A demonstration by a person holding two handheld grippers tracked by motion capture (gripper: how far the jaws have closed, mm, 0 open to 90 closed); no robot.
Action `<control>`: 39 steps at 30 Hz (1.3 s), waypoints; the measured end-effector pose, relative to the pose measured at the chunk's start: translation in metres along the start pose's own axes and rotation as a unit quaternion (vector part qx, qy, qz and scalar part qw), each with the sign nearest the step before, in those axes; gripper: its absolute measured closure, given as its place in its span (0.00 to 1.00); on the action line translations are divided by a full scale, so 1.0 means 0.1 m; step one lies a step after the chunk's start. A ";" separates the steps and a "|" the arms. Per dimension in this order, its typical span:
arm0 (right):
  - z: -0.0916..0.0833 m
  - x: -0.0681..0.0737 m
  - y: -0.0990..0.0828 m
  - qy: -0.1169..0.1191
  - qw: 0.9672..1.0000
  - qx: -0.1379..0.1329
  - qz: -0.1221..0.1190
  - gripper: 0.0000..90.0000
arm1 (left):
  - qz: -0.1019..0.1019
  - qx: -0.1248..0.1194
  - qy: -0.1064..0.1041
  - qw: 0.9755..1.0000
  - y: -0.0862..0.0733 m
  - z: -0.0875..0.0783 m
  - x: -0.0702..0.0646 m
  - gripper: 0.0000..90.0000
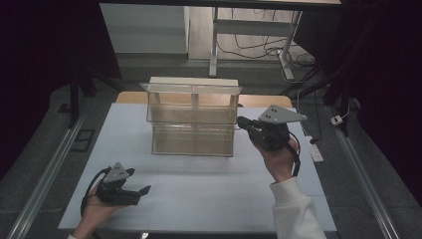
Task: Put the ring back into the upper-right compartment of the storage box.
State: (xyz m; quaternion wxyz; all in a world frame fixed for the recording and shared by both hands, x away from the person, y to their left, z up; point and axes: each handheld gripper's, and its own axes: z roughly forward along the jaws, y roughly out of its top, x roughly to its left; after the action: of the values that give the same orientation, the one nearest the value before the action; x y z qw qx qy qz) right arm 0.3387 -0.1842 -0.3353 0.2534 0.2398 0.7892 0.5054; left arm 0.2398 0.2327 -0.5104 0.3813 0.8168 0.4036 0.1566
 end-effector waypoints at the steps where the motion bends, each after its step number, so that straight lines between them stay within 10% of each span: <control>1: 0.01 0.00 0.01 0.003 1.000 -0.002 0.002 0.97 | 0.000 0.000 0.000 1.000 0.00 0.00 0.00 0.16; 39: 0.66 0.00 0.37 0.017 1.000 0.010 -0.012 0.97 | 0.000 -0.001 -0.002 1.000 0.00 0.00 0.01 0.16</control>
State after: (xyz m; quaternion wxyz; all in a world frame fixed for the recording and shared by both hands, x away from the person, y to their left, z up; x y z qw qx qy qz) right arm 0.3861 -0.1258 -0.3254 0.2438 0.2246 0.8013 0.4981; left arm 0.2405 0.2340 -0.5110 0.3833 0.8166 0.4029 0.1550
